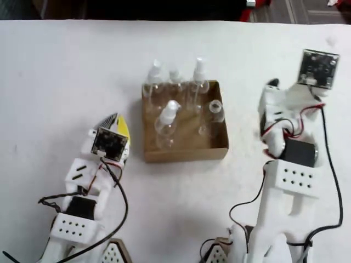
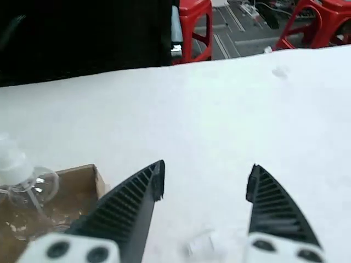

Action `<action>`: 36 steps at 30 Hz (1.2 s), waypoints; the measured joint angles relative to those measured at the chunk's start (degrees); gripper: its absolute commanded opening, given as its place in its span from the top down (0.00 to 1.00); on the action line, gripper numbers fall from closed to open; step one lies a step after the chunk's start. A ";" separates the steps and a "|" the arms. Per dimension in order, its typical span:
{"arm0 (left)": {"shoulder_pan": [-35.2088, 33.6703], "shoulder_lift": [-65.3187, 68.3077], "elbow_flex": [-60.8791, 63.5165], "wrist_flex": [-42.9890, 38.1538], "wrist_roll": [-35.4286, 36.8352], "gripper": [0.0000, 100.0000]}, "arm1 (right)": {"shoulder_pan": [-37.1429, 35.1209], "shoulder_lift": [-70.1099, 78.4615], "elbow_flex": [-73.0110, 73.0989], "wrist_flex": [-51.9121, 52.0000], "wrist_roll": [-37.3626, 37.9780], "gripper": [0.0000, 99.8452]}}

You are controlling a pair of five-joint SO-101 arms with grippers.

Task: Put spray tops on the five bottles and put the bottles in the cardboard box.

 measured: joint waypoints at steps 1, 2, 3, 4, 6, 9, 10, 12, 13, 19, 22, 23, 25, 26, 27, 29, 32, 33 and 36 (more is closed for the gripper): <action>0.00 0.00 0.00 0.00 0.00 0.98 | 0.97 -0.09 1.05 0.62 0.00 0.78; 0.00 0.00 0.18 0.00 0.00 0.98 | 1.93 0.00 2.46 0.88 0.00 0.78; 0.00 0.00 0.62 0.00 0.00 0.98 | 2.73 0.00 4.40 0.88 0.00 0.78; 0.00 0.00 0.88 0.00 0.00 0.98 | 3.34 -0.09 6.68 0.88 0.18 0.78; 0.00 0.00 0.97 0.00 -0.09 0.98 | 4.31 0.00 10.46 0.88 0.26 0.78; 0.00 0.00 1.05 0.00 -0.09 0.98 | 8.18 -0.09 13.98 -0.88 0.35 0.78; 0.00 0.00 1.05 0.00 -0.09 0.98 | 9.76 -0.09 15.38 -1.49 0.35 0.78; 0.00 0.00 1.05 0.00 -0.09 0.98 | 11.52 -0.09 18.11 -2.90 0.35 0.78; 0.00 0.00 1.05 0.00 -0.09 0.98 | 11.78 -0.09 19.60 -3.34 0.35 0.78; 0.00 0.00 1.05 0.00 -0.09 0.98 | 13.71 -0.09 28.92 -3.87 0.53 0.78; 0.00 0.00 1.05 0.00 -0.09 0.98 | 13.54 -0.09 32.00 -3.87 0.53 0.78; 0.00 0.00 1.05 0.00 -0.09 0.98 | 13.54 -0.09 32.35 -3.87 0.53 0.78; 0.00 0.00 1.05 0.00 -0.18 0.98 | 13.54 -0.09 32.44 -3.87 0.53 0.78; 0.00 0.00 1.05 0.00 -0.18 0.98 | 13.54 -0.09 32.70 -3.87 0.70 0.78; 0.00 0.00 1.05 0.00 -0.18 0.98 | 13.54 -0.09 33.05 -3.96 0.70 0.78; 0.00 0.00 1.05 0.00 -0.18 0.98 | 13.54 -0.09 33.23 -4.40 0.70 0.78; -0.62 0.00 1.05 0.00 -0.18 0.98 | 13.54 -0.09 33.23 -4.57 0.70 0.78; -1.14 0.00 1.05 0.00 -0.18 0.98 | 13.63 -0.09 33.23 -4.57 0.70 0.78; -2.02 -0.97 1.05 0.00 -0.18 0.98 | 13.54 -0.09 33.23 -4.57 0.70 0.78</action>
